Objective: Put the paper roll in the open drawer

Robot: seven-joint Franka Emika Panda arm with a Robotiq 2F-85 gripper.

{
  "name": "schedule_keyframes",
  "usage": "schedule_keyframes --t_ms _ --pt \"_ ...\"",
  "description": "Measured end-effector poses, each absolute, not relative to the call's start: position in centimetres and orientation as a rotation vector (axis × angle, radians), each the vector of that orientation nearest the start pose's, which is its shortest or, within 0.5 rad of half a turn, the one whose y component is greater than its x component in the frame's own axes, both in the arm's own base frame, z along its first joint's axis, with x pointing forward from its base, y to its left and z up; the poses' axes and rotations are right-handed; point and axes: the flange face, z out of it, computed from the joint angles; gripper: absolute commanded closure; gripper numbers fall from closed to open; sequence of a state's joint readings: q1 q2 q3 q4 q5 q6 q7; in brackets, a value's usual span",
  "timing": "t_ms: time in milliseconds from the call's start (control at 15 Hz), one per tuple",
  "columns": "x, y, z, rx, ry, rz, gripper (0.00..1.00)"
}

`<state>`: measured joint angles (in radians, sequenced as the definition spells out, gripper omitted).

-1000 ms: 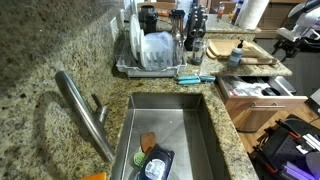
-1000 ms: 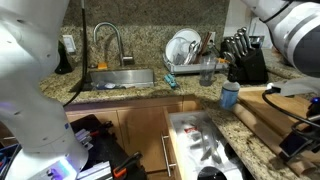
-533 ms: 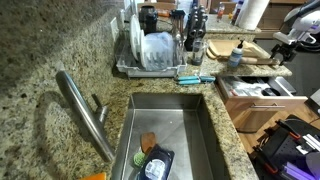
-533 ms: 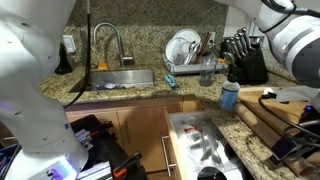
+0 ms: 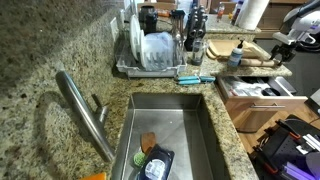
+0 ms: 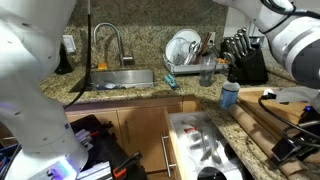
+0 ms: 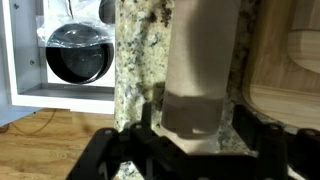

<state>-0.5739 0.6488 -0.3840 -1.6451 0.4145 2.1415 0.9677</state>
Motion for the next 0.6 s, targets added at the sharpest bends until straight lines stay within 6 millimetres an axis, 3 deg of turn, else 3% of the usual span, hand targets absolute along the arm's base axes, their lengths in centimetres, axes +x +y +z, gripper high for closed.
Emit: schedule_keyframes --t_ms 400,600 --pt "42.63 -52.57 25.0 -1.499 2.639 0.127 0.87" --pt "42.8 -52.68 25.42 -1.501 2.637 0.116 1.0"
